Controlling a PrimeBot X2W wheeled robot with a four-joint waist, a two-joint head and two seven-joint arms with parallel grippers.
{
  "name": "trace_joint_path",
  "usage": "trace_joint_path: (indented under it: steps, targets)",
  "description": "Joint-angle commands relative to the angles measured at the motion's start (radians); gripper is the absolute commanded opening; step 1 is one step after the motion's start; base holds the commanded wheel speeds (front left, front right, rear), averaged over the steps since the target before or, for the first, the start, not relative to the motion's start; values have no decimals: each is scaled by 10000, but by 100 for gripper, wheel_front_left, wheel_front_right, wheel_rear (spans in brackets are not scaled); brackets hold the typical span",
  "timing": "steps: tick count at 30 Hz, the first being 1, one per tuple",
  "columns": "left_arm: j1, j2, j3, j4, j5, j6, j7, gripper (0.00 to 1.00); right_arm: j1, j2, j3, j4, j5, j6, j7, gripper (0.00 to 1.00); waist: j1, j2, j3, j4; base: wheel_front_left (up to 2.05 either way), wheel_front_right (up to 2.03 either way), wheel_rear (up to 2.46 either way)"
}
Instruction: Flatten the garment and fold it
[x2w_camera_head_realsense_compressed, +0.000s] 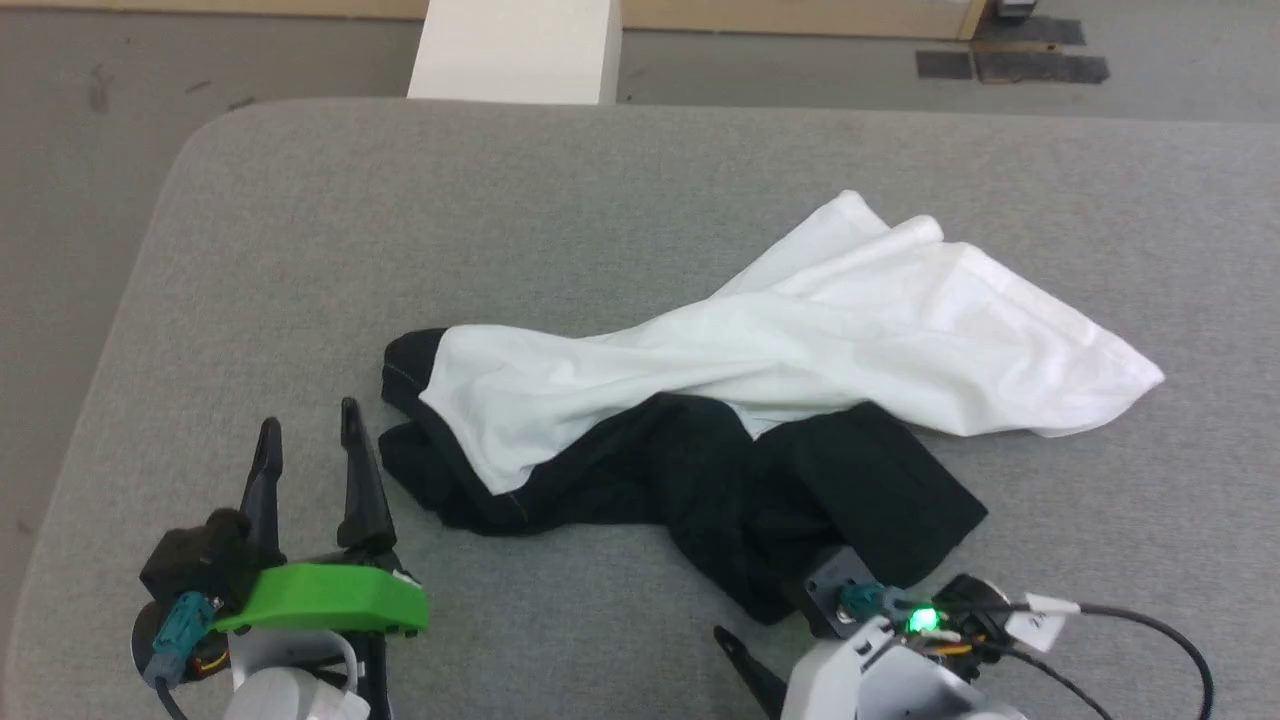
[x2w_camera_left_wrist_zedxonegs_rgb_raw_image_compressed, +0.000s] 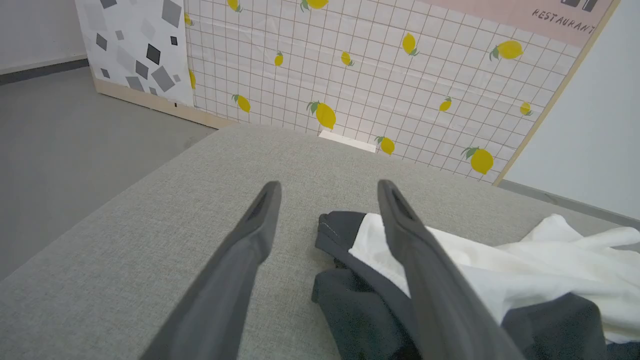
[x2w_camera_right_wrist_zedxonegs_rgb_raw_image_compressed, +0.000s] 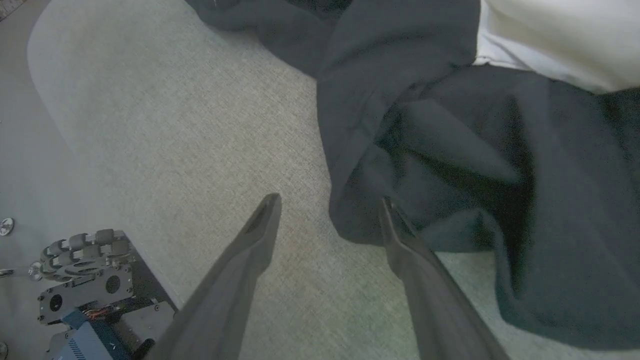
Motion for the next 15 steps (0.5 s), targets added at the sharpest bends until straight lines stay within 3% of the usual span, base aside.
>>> trace_joint_path:
  steps: [1,6,7,8,11,15]
  targets:
    - [-210,-129,126,-44,216,-143,-71,100,-354,11,36,200,-185,-15,32,100,0,0,338,312,0,0,0]
    - [-421,-481,435,-25,513,-545,-72,100,-837,202,-34,1244,-610,-15,542,96,0,0,673,573,0,0,0]
    - [-445,-510,460,-12,543,-581,-72,100,-864,222,-24,1347,-567,-15,678,42,0,0,703,599,0,0,0]
    - [-482,-560,513,29,576,-638,-72,100,-922,238,-4,1481,-496,-15,897,1,0,0,731,628,0,0,0]
    - [-518,-626,621,144,632,-736,-73,100,-947,245,-145,1462,-294,-15,1107,0,0,0,710,613,0,0,0]
    - [-393,-664,673,283,734,-759,-73,100,-741,377,-1061,809,42,-15,707,0,0,0,456,405,0,0,0]
